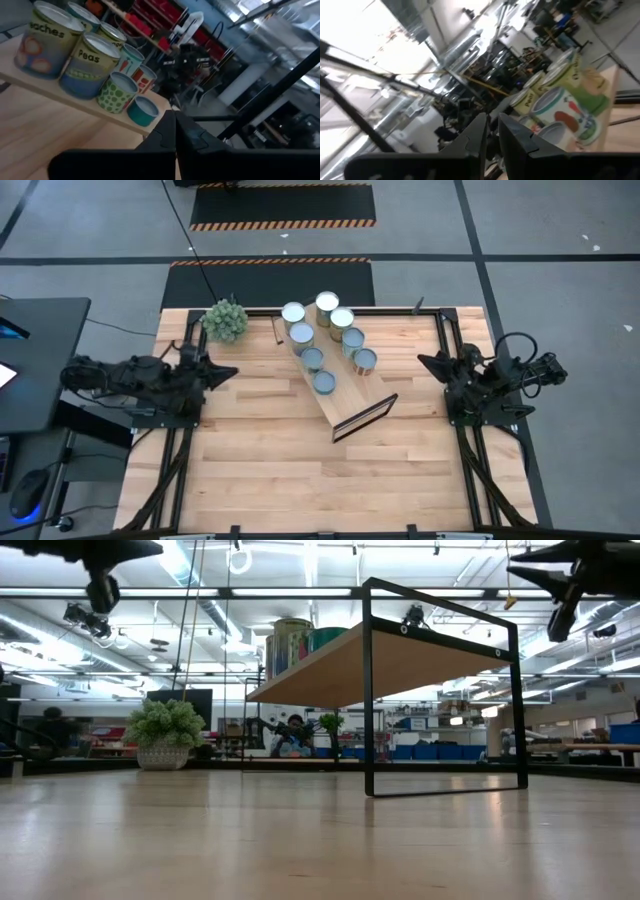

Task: Pick and place cans onto a shelf
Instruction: Return to Home position

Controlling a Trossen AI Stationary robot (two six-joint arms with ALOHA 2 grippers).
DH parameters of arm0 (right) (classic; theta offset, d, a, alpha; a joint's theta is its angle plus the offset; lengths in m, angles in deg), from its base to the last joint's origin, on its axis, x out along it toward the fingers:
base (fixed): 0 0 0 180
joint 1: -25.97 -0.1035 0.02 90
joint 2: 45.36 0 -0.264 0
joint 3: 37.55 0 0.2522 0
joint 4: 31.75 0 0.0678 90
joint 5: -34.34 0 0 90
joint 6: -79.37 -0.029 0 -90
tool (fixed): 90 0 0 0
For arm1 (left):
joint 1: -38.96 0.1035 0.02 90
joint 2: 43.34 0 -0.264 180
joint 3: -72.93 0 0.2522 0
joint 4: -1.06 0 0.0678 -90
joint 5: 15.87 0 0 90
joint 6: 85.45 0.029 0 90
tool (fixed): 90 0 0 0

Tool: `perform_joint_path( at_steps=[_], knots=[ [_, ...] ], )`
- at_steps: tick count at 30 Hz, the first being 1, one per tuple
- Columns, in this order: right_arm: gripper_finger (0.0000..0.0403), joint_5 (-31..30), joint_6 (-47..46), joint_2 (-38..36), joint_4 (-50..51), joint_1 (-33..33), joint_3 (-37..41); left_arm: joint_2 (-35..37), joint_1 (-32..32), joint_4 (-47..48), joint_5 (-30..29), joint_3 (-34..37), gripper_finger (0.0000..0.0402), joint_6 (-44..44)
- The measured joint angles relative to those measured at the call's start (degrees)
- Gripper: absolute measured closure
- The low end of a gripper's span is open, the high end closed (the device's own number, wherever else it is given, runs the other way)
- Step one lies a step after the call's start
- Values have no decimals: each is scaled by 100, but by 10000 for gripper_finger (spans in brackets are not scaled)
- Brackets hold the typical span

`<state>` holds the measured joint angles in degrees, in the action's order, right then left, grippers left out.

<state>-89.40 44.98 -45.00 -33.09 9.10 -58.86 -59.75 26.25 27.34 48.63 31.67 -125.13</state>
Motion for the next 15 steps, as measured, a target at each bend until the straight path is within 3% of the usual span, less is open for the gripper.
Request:
perform_joint_path(
  at_steps=[9, 15],
  knots=[
    [361, -591, -146, 0, 233, 12, 0, 1305, 2, -70, -590, 657, 401, 202],
    [390, -773, -67, 0, 204, 118, 114, 1626, 2, -1068, -1069, 1120, 401, 614]
  ],
)
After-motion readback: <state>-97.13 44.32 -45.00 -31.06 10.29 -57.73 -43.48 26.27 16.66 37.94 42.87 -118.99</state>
